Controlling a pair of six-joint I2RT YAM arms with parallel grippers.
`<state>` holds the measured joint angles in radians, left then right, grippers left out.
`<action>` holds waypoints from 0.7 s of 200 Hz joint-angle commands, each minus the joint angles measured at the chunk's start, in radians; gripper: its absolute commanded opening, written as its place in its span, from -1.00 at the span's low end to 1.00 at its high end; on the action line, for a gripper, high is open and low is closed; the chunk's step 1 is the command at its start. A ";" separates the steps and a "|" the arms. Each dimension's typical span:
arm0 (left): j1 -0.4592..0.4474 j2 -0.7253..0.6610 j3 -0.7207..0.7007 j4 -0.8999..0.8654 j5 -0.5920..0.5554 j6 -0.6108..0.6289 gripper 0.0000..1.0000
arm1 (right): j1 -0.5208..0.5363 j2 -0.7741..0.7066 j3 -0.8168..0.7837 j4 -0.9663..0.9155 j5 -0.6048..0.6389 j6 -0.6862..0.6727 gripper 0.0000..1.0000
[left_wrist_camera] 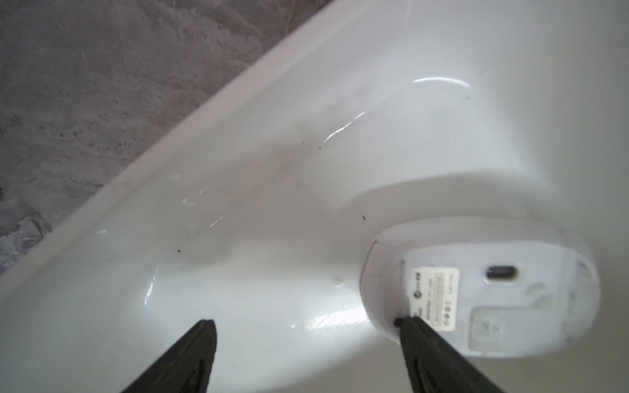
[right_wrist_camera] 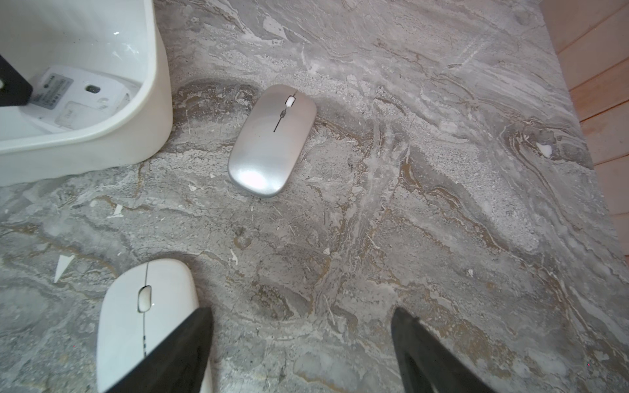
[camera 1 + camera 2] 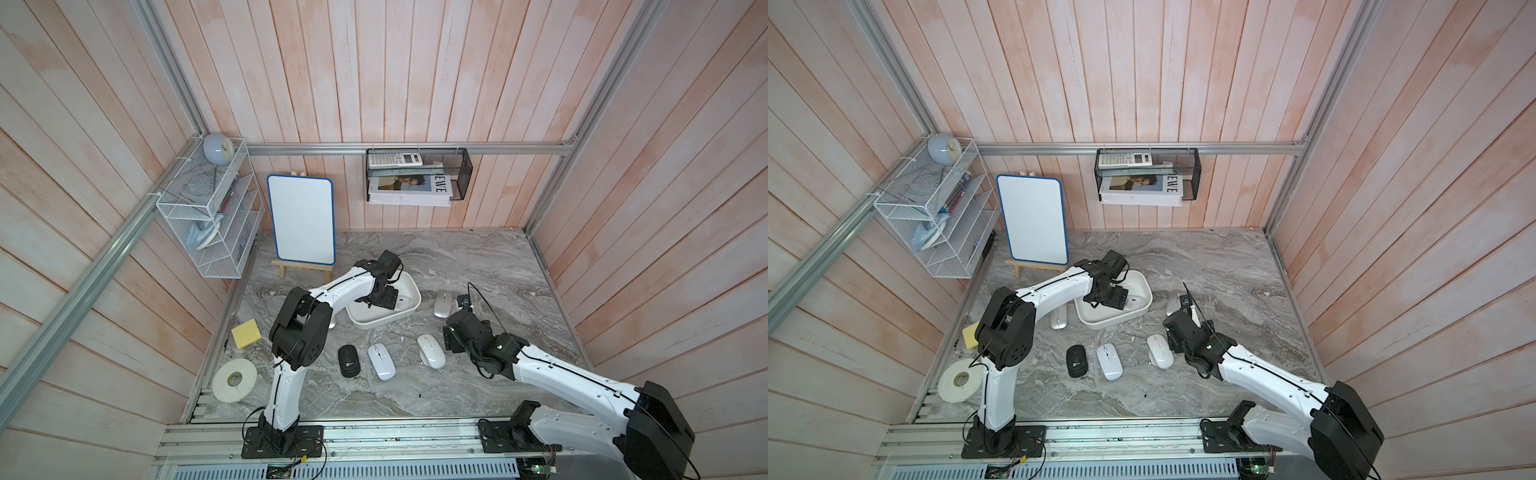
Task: Take out the mouse from the storage box
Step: Pick up the mouse from the storage box.
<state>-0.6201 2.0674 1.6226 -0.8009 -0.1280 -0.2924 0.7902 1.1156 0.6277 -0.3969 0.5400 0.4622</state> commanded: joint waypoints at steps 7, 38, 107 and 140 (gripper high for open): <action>-0.034 -0.035 0.030 0.027 0.048 0.089 0.81 | -0.005 0.008 0.010 0.000 0.000 -0.011 0.73; -0.049 0.016 0.104 -0.030 0.047 0.138 0.81 | -0.005 0.013 0.013 -0.001 -0.001 -0.010 0.73; -0.049 0.104 0.194 -0.098 0.096 0.210 0.70 | -0.005 0.024 0.018 -0.003 -0.003 -0.011 0.73; -0.046 0.145 0.220 -0.130 0.119 0.220 0.65 | -0.006 0.029 0.020 -0.002 -0.002 -0.011 0.73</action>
<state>-0.6697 2.1788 1.8069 -0.8845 -0.0380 -0.0990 0.7902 1.1336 0.6277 -0.3965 0.5369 0.4622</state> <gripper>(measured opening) 0.831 0.864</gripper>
